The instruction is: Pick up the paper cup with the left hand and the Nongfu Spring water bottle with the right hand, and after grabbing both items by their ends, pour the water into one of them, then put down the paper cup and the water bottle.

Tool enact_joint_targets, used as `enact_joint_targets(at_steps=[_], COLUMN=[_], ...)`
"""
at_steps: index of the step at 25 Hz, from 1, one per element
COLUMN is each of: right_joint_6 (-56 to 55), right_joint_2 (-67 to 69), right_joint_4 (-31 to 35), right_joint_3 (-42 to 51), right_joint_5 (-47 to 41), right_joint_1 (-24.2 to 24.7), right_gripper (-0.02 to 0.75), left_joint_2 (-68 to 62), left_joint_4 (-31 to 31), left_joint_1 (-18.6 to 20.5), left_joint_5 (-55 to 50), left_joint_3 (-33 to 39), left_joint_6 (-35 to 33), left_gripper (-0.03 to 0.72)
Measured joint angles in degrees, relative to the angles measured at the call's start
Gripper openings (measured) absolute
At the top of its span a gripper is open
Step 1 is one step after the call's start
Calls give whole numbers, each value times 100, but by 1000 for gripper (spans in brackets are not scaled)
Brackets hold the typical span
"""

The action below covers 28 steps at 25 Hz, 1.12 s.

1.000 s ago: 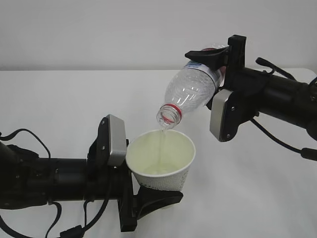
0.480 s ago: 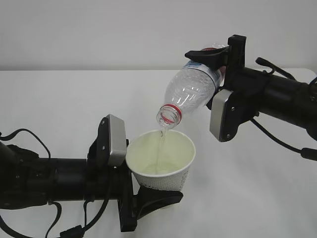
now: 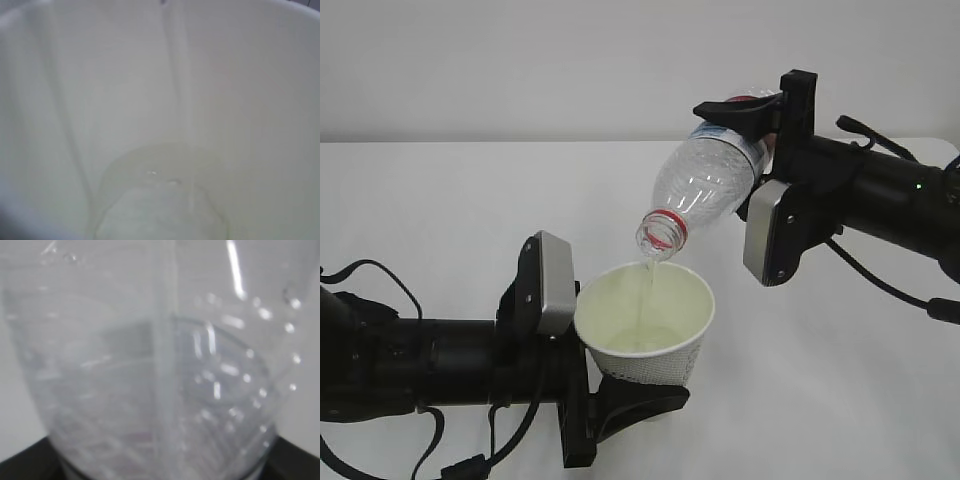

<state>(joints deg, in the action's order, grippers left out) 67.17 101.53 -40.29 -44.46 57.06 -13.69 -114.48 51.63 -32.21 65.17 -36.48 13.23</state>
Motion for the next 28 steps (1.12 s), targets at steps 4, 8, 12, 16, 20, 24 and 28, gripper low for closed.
enact_joint_targets(at_steps=[4,8,12,16,20,24,28], right_joint_6=[0,0,0,0,0,0,0], right_joint_2=[0,0,0,0,0,0,0], right_joint_4=[0,0,0,0,0,0,0], right_joint_3=[0,0,0,0,0,0,0], right_joint_5=[4,13,13,13,13,13,13], right_joint_1=[0,0,0,0,0,0,0], right_gripper=[491,491,491,491,491,491,491], left_joint_2=[0,0,0,0,0,0,0], left_joint_4=[0,0,0,0,0,0,0], left_joint_1=[0,0,0,0,0,0,0], left_joint_5=[0,0,0,0,0,0,0], left_joint_3=[0,0,0,0,0,0,0], left_joint_6=[0,0,0,0,0,0,0], left_gripper=[510,510,510,510,510,510,510])
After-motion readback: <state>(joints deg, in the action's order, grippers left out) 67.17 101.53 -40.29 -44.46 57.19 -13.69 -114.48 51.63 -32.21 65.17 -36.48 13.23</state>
